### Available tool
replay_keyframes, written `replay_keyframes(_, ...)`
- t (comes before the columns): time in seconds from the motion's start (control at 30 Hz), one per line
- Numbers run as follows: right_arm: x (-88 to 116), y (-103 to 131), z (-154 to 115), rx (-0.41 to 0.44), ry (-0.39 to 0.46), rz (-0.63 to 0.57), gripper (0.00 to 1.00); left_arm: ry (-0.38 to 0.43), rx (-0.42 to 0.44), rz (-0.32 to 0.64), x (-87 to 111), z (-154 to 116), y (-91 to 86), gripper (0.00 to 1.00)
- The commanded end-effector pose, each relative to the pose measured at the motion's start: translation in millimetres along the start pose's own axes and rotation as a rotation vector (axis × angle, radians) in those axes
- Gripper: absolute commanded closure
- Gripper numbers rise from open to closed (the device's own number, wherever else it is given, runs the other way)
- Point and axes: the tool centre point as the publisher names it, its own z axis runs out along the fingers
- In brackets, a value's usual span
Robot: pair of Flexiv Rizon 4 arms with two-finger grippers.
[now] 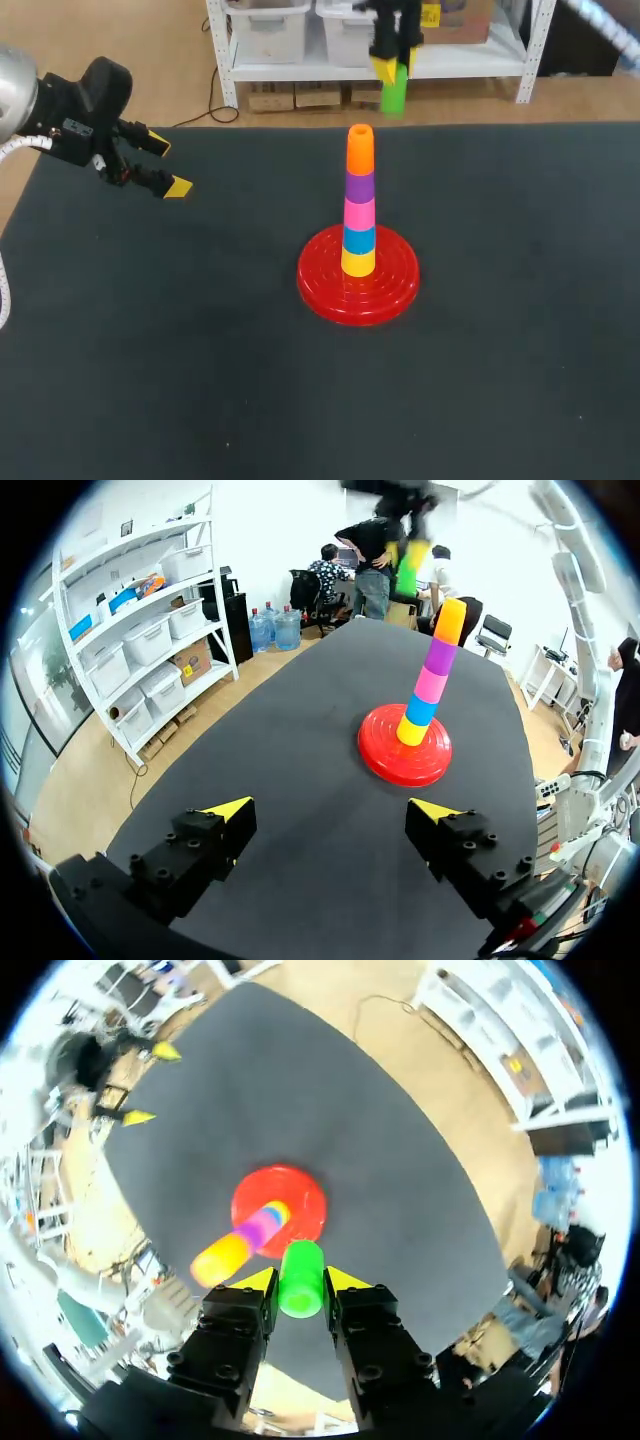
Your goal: Pick up and stack the cylinders on the red base in this order: pink,purple,orange,green
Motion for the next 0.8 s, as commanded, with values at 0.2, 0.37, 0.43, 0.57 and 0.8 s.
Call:
replay_keyframes(0.2,53,61,-15,0.085,-0.112,-0.099,1.00,-0.006,-0.001,0.002,1.4,0,-0.4,0.00)
replay_keyframes(0.37,54,76,-11,0.112,-0.115,-0.147,1.00,-0.006,-0.001,0.002,1.4,0,-0.4,0.00)
replay_keyframes(0.43,53,81,-7,0.115,-0.105,-0.159,1.00,-0.006,-0.001,0.002,1.4,0,-0.4,0.00)
replay_keyframes(0.57,49,86,2,0.128,-0.095,-0.169,1.00,-0.006,-0.001,0.002,1.4,0,-0.4,0.00)
replay_keyframes(0.8,35,81,8,0.152,-0.095,-0.135,1.00,-0.006,-0.001,0.002,1.4,0,-0.4,0.00)
